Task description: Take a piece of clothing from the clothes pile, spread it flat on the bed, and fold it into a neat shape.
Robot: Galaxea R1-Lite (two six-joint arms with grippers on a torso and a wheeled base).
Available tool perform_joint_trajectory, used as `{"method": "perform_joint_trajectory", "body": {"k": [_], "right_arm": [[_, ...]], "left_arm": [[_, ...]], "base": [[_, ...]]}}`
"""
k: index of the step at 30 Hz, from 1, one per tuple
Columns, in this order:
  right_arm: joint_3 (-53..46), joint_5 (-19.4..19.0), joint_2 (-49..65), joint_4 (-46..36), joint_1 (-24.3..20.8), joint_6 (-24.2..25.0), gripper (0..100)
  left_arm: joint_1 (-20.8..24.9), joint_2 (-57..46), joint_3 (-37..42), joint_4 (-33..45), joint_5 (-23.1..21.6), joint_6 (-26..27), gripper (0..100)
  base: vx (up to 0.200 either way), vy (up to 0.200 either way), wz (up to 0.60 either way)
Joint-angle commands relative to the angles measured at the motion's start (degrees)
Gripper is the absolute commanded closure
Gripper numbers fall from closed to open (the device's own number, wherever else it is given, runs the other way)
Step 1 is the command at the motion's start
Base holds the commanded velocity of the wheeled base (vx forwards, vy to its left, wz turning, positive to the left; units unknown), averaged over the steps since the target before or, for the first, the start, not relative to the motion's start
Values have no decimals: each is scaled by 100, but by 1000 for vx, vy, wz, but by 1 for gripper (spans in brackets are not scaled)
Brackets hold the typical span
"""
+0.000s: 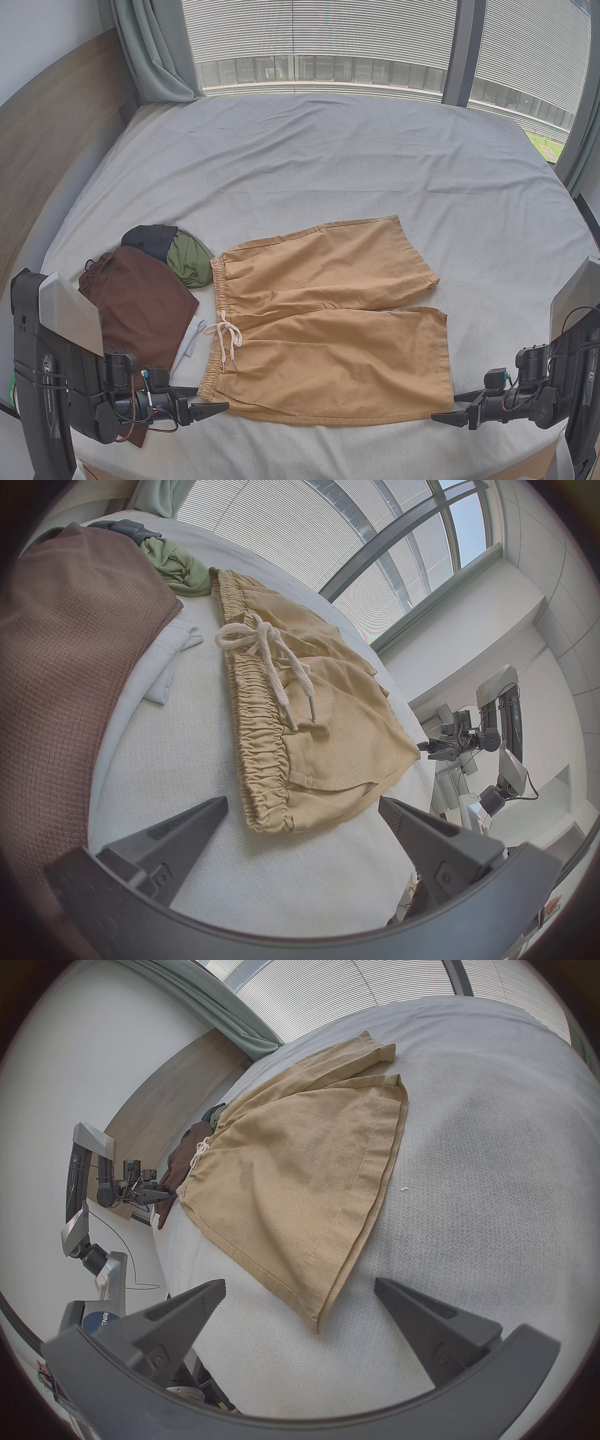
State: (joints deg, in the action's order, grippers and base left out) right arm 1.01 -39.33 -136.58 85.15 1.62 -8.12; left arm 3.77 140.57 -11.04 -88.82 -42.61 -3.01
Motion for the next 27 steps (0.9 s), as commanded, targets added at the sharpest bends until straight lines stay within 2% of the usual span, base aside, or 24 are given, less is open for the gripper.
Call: {"method": "perform_joint_trajectory", "body": {"k": [1, 20, 21, 27], "right_arm": [[-101, -5, -17, 10, -4, -5, 0], [-92, -5, -26, 37, -4, -5, 0], [-92, -5, -35, 45, -4, 3, 0], [-92, -5, -53, 54, -22, 12, 0]], "left_arm": [[28, 41, 6, -4, -2, -7, 0], [10, 85, -196, -4, 33, -156, 0], [1, 85, -205, -4, 33, -156, 100], [10, 190, -223, -4, 33, -156, 100]], "base": [[0, 0, 0], [0, 0, 0], [0, 0, 0], [0, 0, 0]]}}
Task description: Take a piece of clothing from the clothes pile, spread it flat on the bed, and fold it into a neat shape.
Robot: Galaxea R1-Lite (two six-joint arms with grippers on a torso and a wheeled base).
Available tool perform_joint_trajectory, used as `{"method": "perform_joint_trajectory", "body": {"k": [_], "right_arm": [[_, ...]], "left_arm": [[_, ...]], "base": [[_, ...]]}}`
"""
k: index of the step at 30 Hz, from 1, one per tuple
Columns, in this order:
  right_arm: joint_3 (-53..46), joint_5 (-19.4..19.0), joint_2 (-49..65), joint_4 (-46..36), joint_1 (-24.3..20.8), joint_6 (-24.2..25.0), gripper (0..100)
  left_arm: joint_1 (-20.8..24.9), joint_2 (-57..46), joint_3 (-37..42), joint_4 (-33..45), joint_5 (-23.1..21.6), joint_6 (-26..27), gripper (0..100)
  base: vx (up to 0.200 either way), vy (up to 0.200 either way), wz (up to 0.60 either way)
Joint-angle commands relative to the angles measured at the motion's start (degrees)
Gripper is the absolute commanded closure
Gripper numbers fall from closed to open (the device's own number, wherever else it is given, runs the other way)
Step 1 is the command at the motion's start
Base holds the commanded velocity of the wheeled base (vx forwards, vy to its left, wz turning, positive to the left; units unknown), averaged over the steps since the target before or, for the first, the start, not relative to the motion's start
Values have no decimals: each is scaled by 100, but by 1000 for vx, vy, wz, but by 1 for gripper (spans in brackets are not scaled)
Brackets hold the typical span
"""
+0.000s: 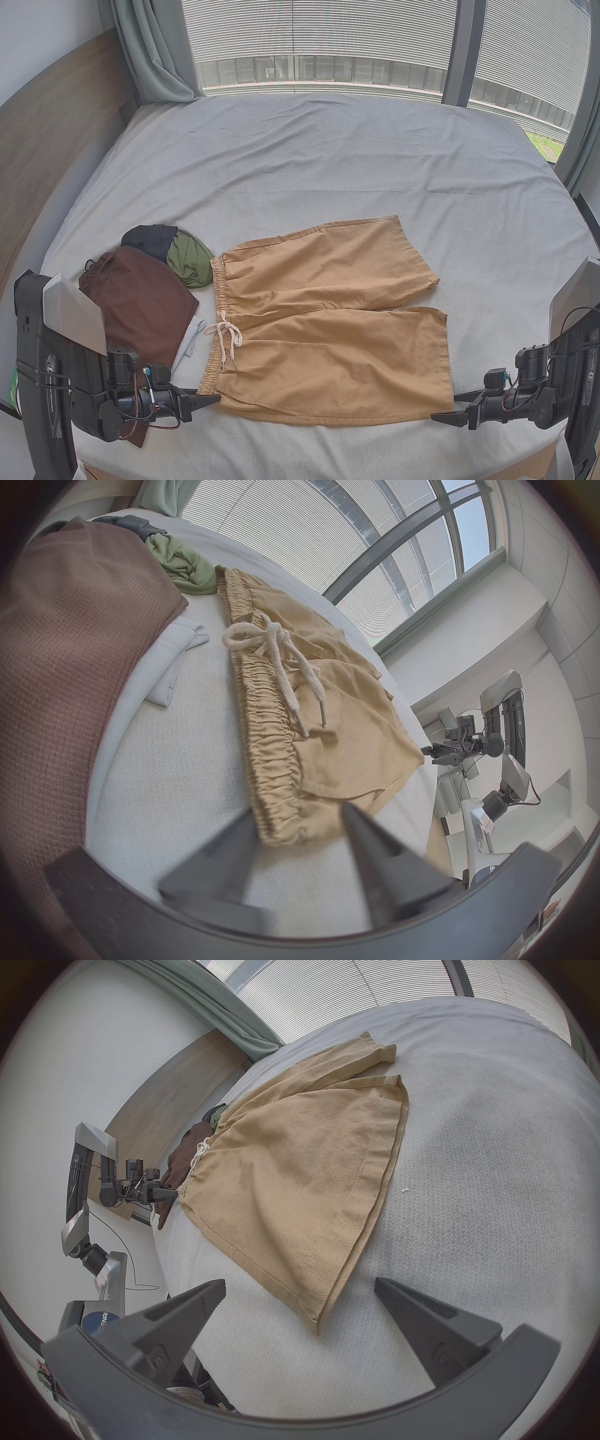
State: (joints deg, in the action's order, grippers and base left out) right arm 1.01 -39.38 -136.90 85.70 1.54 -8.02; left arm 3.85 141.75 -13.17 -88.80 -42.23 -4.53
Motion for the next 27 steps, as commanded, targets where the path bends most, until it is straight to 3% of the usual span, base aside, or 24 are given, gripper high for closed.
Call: {"method": "perform_joint_trajectory", "body": {"k": [1, 17, 18, 27], "right_arm": [[-92, -9, -21, 8, -22, 2, 0], [-92, -149, -56, -1, -74, 2, 0], [-92, -149, -65, -1, -74, 2, 100], [-92, -149, -118, -1, -66, 11, 100]], "left_arm": [[-7, 81, -19, -6, -5, 5, 100], [-7, 81, -19, -6, -14, 5, 100], [-7, 81, -19, -6, -14, 14, 100], [-7, 72, -28, -6, -14, 14, 100]], "base": [[0, 0, 0], [0, 0, 0], [0, 0, 0], [0, 0, 0]]}}
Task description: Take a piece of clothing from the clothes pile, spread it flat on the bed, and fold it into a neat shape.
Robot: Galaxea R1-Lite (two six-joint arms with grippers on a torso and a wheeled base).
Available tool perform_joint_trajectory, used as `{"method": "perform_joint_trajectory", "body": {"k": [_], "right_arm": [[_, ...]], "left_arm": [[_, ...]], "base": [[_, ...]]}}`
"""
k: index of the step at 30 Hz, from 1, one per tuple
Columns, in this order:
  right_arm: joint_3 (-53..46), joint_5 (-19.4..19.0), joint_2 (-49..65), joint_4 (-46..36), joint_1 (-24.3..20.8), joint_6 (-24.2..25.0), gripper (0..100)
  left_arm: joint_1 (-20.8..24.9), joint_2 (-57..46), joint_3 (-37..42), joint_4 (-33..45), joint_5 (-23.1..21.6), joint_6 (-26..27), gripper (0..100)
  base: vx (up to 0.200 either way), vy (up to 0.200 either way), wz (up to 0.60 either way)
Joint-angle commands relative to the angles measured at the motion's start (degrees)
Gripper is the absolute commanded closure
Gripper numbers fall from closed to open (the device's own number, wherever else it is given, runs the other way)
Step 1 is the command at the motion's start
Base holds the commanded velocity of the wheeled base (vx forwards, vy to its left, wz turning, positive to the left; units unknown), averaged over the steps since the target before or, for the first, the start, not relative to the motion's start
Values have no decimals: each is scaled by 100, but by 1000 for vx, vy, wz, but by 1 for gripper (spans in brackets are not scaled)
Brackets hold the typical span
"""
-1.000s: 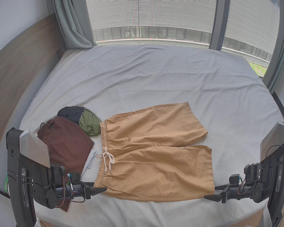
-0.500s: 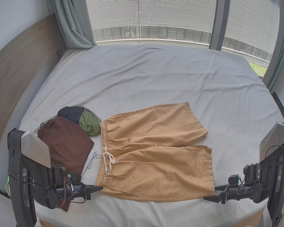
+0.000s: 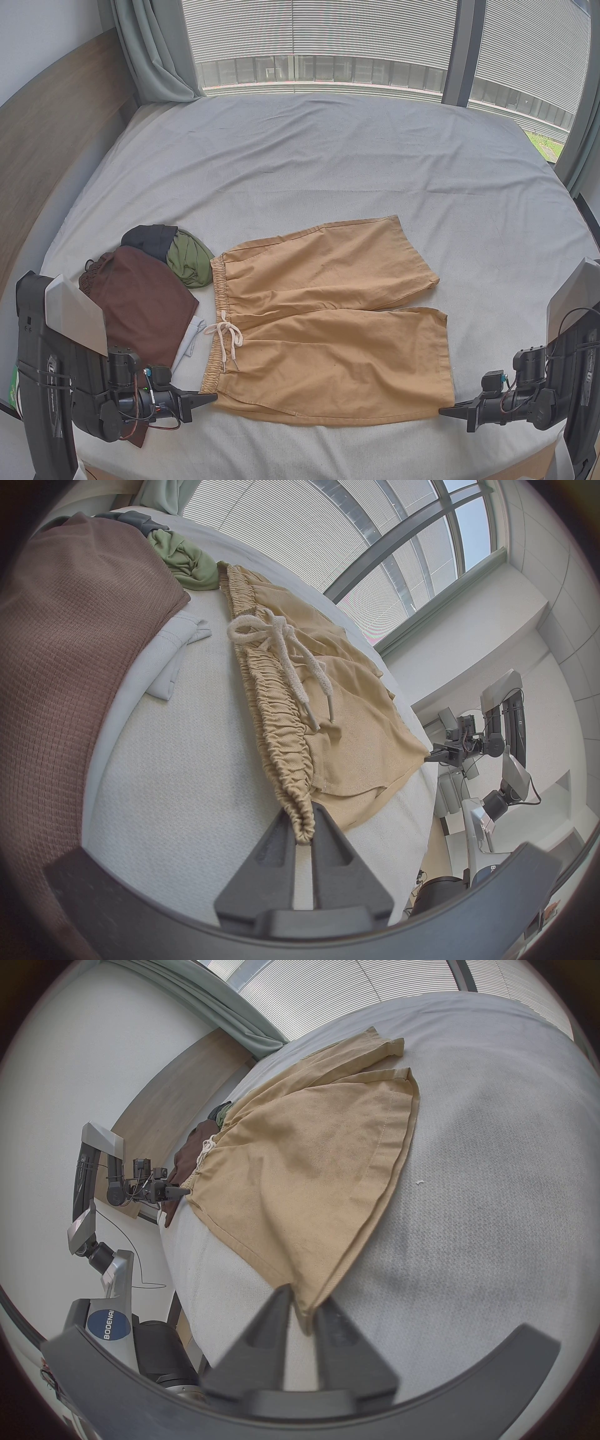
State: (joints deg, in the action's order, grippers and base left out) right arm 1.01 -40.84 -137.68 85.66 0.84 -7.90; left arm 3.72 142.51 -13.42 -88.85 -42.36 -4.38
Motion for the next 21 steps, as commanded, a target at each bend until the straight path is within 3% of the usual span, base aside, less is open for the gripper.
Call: {"method": "perform_joint_trajectory", "body": {"k": [1, 7, 11, 18, 21], "right_arm": [[-92, 6, -40, 3, 4, -1, 100], [-92, 32, -31, 3, 13, -10, 100], [-101, 41, 57, -85, 83, -71, 100], [-101, 23, 92, -226, 92, -317, 100], [-101, 6, 277, -568, 162, -651, 100]], "left_arm": [[6, -4, -3, -1, 0, -2, 100], [-3, -4, 6, -1, -9, -2, 100], [-91, -153, 191, -1, -264, -11, 100], [-258, -197, 446, -1, -475, 33, 100], [-266, -206, 621, -1, -475, 69, 100]], "base": [[0, 0, 0], [0, 0, 0], [0, 0, 0], [0, 0, 0], [0, 0, 0]]}}
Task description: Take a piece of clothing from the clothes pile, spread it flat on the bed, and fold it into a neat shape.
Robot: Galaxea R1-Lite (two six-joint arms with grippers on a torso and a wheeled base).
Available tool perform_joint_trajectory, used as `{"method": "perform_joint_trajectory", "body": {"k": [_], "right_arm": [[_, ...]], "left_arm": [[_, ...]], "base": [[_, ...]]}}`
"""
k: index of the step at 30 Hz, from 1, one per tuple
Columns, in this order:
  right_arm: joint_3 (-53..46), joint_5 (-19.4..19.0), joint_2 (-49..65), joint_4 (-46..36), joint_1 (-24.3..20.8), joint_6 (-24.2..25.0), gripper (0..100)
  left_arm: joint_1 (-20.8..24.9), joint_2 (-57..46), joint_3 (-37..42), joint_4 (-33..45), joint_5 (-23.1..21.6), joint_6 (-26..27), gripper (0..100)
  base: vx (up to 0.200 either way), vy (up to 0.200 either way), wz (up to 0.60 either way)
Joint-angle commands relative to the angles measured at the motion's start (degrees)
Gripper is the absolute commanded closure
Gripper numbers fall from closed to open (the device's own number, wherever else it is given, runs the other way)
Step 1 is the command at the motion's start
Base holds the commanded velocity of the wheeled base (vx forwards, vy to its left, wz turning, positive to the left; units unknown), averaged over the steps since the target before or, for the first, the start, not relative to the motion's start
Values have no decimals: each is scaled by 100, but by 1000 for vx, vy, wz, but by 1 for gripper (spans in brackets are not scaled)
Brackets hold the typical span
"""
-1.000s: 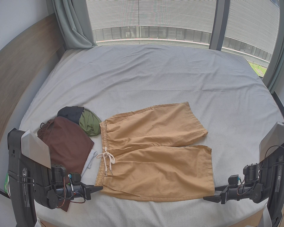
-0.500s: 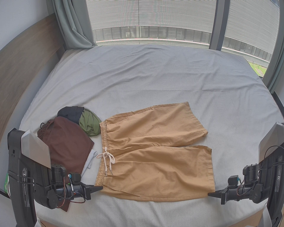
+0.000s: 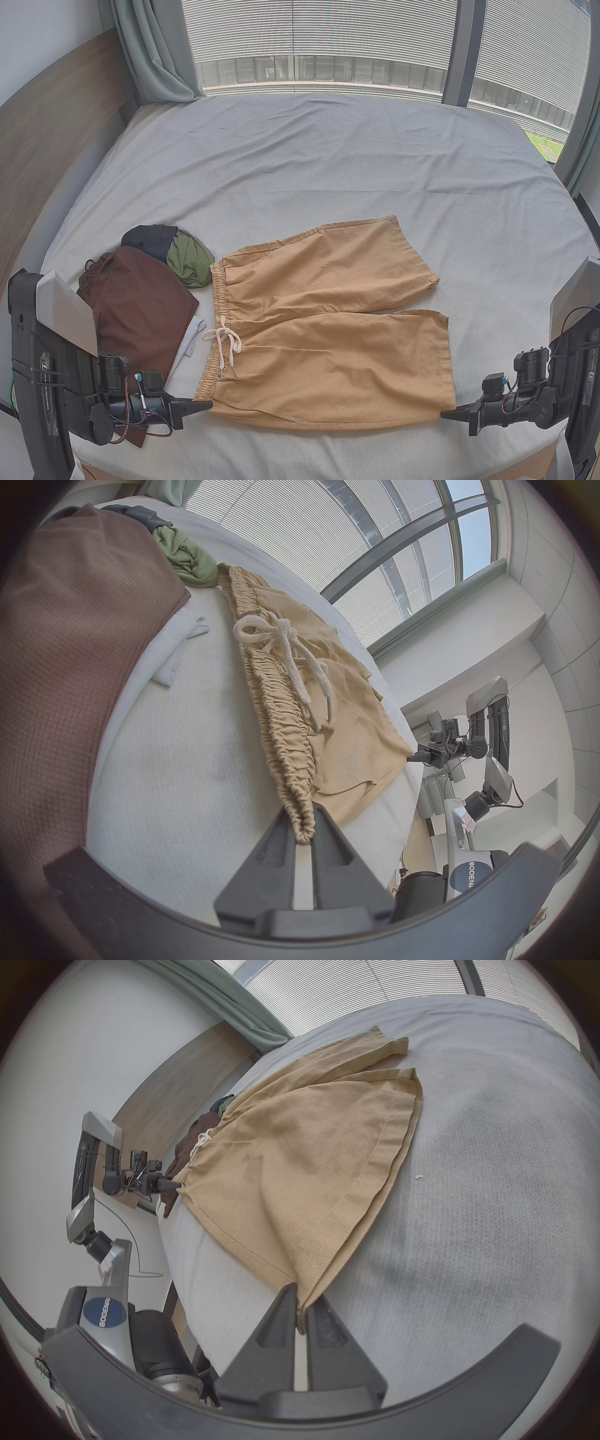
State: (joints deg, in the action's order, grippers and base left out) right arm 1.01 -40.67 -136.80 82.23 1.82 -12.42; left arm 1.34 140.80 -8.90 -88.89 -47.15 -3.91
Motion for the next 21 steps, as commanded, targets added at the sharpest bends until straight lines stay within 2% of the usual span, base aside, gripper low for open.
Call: {"method": "perform_joint_trajectory", "body": {"k": [1, 3, 5, 12, 21], "right_arm": [[-101, -11, 233, -339, 91, -305, 100], [-101, -55, 356, -655, 135, -612, 100], [-101, -213, 444, -822, 144, -718, 100], [-101, -275, 479, -875, 214, -797, 100], [-101, -319, 576, -761, 214, -762, 100]], "left_arm": [[-29, -35, 196, 4, 4, 31, 100], [-29, -62, 266, 4, 4, 75, 100], [-29, -70, 345, 4, -4, 154, 100], [-2, -53, 626, 12, -4, 470, 100], [42, -106, 477, 4, -66, 435, 100]], "base": [[0, 0, 0], [0, 0, 0], [0, 0, 0], [0, 0, 0], [0, 0, 0]]}}
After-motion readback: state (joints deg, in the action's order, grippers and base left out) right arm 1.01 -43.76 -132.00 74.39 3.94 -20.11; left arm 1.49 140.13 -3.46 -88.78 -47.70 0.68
